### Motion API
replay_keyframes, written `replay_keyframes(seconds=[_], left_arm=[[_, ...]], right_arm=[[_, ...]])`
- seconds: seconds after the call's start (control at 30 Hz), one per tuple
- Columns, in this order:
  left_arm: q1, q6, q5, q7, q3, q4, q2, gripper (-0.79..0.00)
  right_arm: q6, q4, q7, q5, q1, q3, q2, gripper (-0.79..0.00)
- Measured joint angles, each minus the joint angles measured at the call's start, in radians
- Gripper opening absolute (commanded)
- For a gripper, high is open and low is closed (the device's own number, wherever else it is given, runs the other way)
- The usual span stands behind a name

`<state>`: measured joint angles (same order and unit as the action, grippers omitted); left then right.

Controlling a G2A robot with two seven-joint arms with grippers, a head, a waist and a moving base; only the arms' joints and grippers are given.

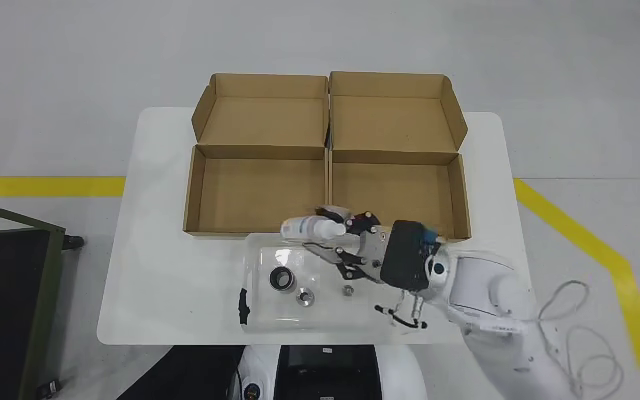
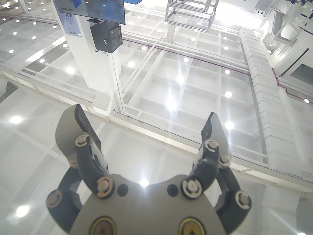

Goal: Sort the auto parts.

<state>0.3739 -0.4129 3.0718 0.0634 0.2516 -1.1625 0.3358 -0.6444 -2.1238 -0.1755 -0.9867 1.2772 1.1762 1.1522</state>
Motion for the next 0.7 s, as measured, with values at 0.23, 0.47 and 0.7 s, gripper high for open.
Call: replay_keyframes(seconds=[0.23, 0.47, 0.7], left_arm=[[0.000, 0.000, 0.000, 0.000, 0.000, 0.000, 0.000, 0.000], [0.000, 0.000, 0.000, 0.000, 0.000, 0.000, 0.000, 0.000], [0.000, 0.000, 0.000, 0.000, 0.000, 0.000, 0.000, 0.000]], right_arm=[[0.060, -0.025, 0.081, 0.057, -0.021, 0.037, 0.005, -0.785], [0.052, -0.044, 0.167, 0.088, -0.024, 0.060, 0.008, -0.785], [0.079, -0.076, 0.261, 0.138, -0.006, 0.089, 0.013, -0.785]])
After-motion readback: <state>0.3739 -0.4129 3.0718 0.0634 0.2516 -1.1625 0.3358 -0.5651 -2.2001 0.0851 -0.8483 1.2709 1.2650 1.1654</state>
